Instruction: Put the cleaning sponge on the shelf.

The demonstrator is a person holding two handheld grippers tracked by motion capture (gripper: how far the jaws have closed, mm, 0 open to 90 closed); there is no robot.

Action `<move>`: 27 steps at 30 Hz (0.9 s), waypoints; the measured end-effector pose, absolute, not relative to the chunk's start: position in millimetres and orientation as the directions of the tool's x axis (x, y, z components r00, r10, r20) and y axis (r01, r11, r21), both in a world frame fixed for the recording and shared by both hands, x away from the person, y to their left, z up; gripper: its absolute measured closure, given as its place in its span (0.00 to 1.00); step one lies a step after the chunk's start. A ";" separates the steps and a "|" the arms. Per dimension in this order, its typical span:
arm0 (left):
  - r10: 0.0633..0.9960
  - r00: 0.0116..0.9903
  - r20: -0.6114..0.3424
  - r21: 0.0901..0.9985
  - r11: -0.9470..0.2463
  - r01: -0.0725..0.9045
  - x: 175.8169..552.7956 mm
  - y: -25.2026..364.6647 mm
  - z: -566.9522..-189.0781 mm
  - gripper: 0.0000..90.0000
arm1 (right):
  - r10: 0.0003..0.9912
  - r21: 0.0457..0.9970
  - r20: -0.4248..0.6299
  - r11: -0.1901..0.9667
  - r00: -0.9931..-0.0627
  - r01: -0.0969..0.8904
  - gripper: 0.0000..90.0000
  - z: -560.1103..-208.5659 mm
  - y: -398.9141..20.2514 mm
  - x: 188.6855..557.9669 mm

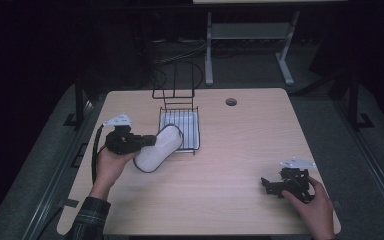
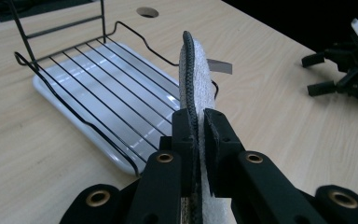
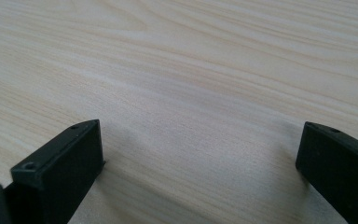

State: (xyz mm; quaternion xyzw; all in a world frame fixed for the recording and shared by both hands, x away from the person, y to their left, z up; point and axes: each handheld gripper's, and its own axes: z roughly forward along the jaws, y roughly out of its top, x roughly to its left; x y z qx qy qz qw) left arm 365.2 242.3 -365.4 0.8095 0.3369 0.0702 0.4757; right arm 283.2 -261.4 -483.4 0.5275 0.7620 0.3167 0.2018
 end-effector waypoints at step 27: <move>0.670 0.706 -0.229 0.822 -0.255 0.509 434.6 230.0 -360.7 0.92 | 0.932 0.696 0.026 0.242 -0.361 0.676 0.00 -483.5 -261.4 283.2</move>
